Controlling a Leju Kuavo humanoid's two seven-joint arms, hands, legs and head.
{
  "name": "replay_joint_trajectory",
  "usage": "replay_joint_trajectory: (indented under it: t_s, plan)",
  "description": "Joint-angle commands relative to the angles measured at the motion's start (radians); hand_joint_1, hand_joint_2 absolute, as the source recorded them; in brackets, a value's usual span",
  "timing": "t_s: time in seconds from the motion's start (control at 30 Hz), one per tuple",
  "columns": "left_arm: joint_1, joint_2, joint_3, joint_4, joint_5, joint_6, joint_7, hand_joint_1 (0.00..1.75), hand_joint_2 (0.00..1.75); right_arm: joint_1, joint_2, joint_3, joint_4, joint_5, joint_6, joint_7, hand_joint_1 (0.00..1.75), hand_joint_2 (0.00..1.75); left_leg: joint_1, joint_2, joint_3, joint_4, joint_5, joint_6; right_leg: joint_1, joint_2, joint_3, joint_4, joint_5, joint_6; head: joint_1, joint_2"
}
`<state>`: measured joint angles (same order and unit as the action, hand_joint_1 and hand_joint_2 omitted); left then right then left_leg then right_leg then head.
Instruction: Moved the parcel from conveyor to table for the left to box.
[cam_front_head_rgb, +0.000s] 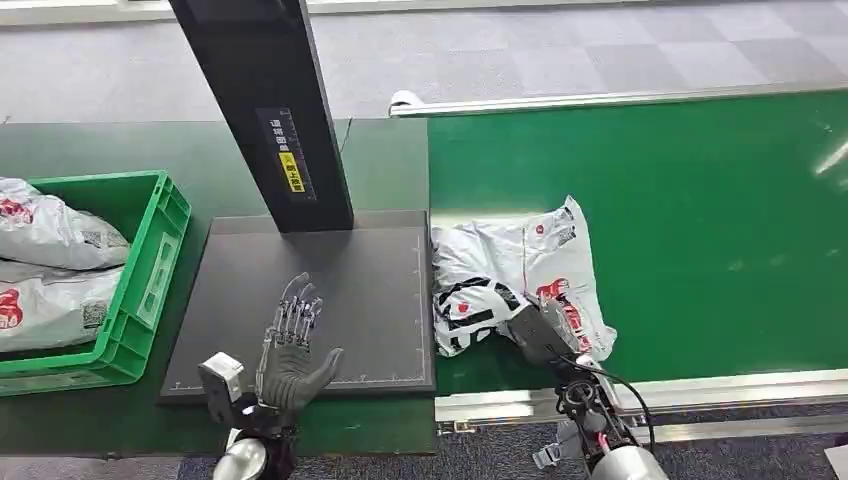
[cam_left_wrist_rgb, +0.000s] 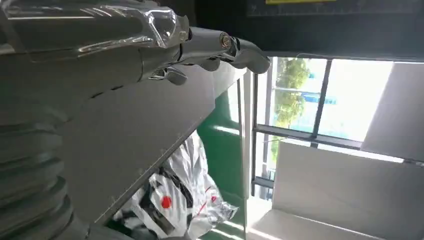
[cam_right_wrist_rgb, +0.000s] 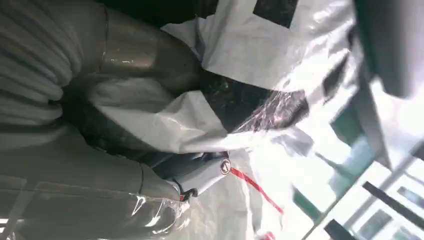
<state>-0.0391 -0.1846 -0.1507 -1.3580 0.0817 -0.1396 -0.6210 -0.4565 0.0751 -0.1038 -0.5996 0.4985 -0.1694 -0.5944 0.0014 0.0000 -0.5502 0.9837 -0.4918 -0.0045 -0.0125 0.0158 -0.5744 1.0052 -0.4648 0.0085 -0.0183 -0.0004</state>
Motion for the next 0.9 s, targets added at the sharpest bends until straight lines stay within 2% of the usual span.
replay_joint_trajectory:
  t_s: [0.03,0.07,0.13,0.37,0.47,0.57,0.63,0.73,0.9]
  plan:
    - [0.07,0.015,0.031,-0.136,-0.02,0.005,0.011,0.0,1.75,0.316,0.022,0.002,-0.726,-0.134,-0.027,0.065,1.75,1.75,0.0,-0.003,0.001,-0.001,-0.001,-0.001,0.0,-0.005,0.002,-0.001,-0.002,-0.001,0.0,0.0]
    - [0.082,0.012,0.032,-0.158,-0.024,0.002,0.012,0.0,1.75,0.371,0.02,-0.008,-0.829,-0.131,-0.054,0.066,1.75,1.75,0.0,-0.003,-0.001,0.0,-0.001,-0.001,0.0,-0.005,0.0,0.0,-0.002,-0.001,0.0,0.0]
    - [0.091,0.01,0.031,-0.174,-0.029,-0.001,0.015,0.0,1.75,0.42,0.014,-0.012,-0.91,-0.132,-0.047,0.085,1.75,1.75,0.0,-0.004,-0.002,0.0,-0.001,-0.001,0.0,-0.006,0.0,0.0,-0.003,-0.001,0.0,0.0]
    - [0.084,0.009,0.032,-0.162,-0.031,-0.003,0.014,0.0,1.75,0.407,0.019,-0.013,-0.885,-0.129,-0.061,0.068,1.75,1.75,0.0,-0.002,-0.001,-0.001,0.0,-0.001,0.0,-0.004,0.0,-0.001,-0.001,0.0,0.0,0.0]
    - [0.096,0.003,0.031,-0.185,-0.054,-0.001,0.004,0.0,1.75,0.489,0.026,-0.002,-1.066,-0.099,-0.092,0.029,1.75,1.75,0.0,-0.004,-0.001,-0.001,-0.001,-0.001,0.0,-0.005,0.0,-0.001,-0.002,0.0,0.0,0.0]
    - [0.109,0.013,0.043,-0.211,-0.083,0.024,-0.005,0.0,1.75,0.476,0.005,0.07,-1.147,-0.04,-0.027,0.055,1.75,1.75,-0.001,-0.004,-0.001,0.0,-0.001,-0.001,-0.001,-0.004,-0.001,0.001,-0.003,0.0,0.0,0.0]
    - [0.104,0.02,0.06,-0.208,-0.083,0.028,-0.006,0.0,1.75,0.421,-0.007,0.125,-1.104,-0.02,0.002,0.071,1.75,1.75,-0.001,0.0,0.0,0.0,-0.002,-0.001,-0.001,0.0,-0.001,0.0,-0.002,0.0,0.0,0.0]
    - [0.074,0.026,0.076,-0.168,-0.081,0.023,0.013,0.0,1.75,0.297,-0.014,0.209,-0.913,-0.021,0.074,0.098,1.75,1.75,0.0,0.005,0.001,-0.001,-0.001,-0.001,0.0,0.003,0.0,-0.001,0.0,0.0,0.0,0.0]
    - [0.026,0.028,0.064,-0.1,-0.083,0.037,0.023,0.0,1.75,0.11,0.046,0.321,-0.549,-0.016,0.124,0.081,1.75,1.75,0.001,0.006,0.002,-0.002,0.001,-0.001,0.001,0.004,0.001,-0.002,0.002,0.0,0.0,0.0]
